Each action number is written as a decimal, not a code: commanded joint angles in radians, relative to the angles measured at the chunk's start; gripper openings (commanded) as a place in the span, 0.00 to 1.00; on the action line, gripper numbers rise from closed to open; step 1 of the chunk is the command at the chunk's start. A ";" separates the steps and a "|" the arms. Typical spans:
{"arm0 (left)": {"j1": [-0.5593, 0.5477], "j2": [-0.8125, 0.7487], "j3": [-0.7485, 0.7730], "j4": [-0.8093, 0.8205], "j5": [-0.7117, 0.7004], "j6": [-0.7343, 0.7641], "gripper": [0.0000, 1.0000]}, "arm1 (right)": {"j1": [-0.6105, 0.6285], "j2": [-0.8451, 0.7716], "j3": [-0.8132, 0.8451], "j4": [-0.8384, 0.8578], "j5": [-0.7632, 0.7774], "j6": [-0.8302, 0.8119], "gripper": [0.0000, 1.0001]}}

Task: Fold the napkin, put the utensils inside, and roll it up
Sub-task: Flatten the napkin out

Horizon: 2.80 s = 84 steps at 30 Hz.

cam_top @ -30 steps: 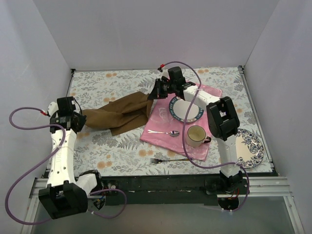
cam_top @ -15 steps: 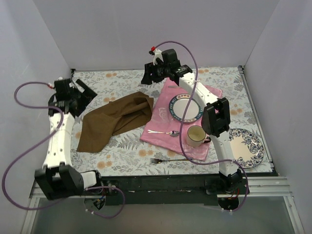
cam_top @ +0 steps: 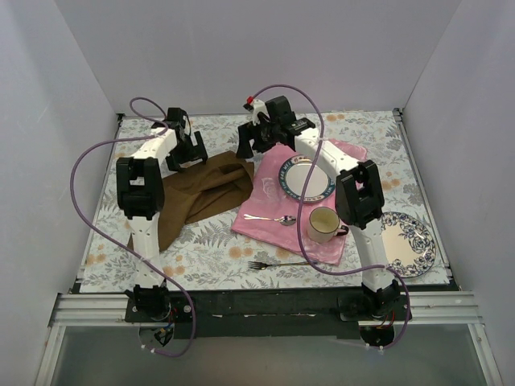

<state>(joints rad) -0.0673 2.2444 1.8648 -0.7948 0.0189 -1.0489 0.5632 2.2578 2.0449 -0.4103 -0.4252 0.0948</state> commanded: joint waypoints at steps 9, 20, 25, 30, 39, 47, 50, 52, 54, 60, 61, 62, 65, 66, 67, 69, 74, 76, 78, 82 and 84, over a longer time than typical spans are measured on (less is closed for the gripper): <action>-0.081 -0.043 -0.091 0.074 -0.105 0.164 0.94 | 0.095 -0.017 -0.048 -0.008 0.018 -0.127 0.87; -0.092 -0.023 -0.144 0.086 -0.250 0.076 0.63 | 0.135 0.042 0.006 -0.051 0.202 -0.184 0.61; -0.077 -0.063 -0.144 0.104 -0.304 0.027 0.35 | 0.136 0.072 0.041 -0.019 0.230 -0.175 0.22; -0.039 -0.130 -0.098 0.088 -0.392 -0.032 0.21 | 0.135 0.068 0.078 0.051 0.249 -0.106 0.01; 0.032 -0.218 -0.050 0.127 -0.530 -0.065 0.14 | 0.098 -0.030 -0.058 0.387 0.419 0.081 0.01; 0.063 -0.088 0.155 0.223 -0.583 0.075 0.39 | 0.004 0.155 0.165 0.558 0.358 0.184 0.07; 0.055 0.081 0.484 0.025 -0.640 0.066 0.67 | -0.006 0.281 0.366 0.469 0.351 0.192 0.49; 0.040 0.120 0.609 -0.064 -0.736 0.049 0.77 | -0.008 0.267 0.397 0.443 0.348 0.180 0.79; 0.008 0.055 0.456 -0.031 -0.738 0.038 0.93 | -0.006 0.208 0.269 0.447 0.371 0.177 0.95; -0.026 -0.331 -0.037 0.041 -0.412 -0.241 0.96 | 0.018 0.036 0.134 0.162 0.388 0.180 0.93; -0.029 -0.417 -0.165 0.052 -0.393 -0.272 0.97 | 0.045 -0.013 0.054 0.144 0.384 0.175 0.93; -0.029 -0.463 -0.214 0.057 -0.372 -0.287 0.97 | 0.062 -0.042 0.010 0.139 0.391 0.177 0.93; -0.029 -0.604 -0.359 0.065 -0.355 -0.316 0.98 | 0.118 -0.144 -0.191 0.178 0.355 0.270 0.92; -0.029 -0.627 -0.375 0.052 -0.340 -0.325 0.98 | 0.132 -0.161 -0.227 0.204 0.339 0.302 0.91; -0.029 -0.656 -0.395 0.043 -0.326 -0.326 0.98 | 0.157 -0.179 -0.256 0.218 0.329 0.340 0.91; -0.029 -0.732 -0.452 0.034 -0.323 -0.335 0.98 | 0.196 -0.181 -0.308 0.246 0.319 0.413 0.90; -0.029 -0.859 -0.559 -0.009 -0.327 -0.369 0.98 | 0.319 -0.098 -0.259 0.245 0.327 0.538 0.86; -0.029 -0.907 -0.605 0.003 -0.312 -0.364 0.98 | 0.345 -0.063 -0.232 0.261 0.316 0.591 0.82; -0.029 -0.925 -0.625 -0.001 -0.313 -0.365 0.98 | 0.359 -0.041 -0.206 0.266 0.321 0.612 0.82; -0.029 -0.963 -0.627 -0.001 -0.313 -0.346 0.98 | 0.385 -0.003 -0.212 0.283 0.327 0.671 0.81; -0.029 -0.971 -0.621 -0.006 -0.316 -0.341 0.98 | 0.389 0.009 -0.229 0.320 0.324 0.713 0.78</action>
<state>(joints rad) -0.0975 1.3331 1.2346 -0.7952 -0.2974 -1.4014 0.9512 2.2574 1.7954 -0.1761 -0.1081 0.7052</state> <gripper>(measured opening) 0.982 0.813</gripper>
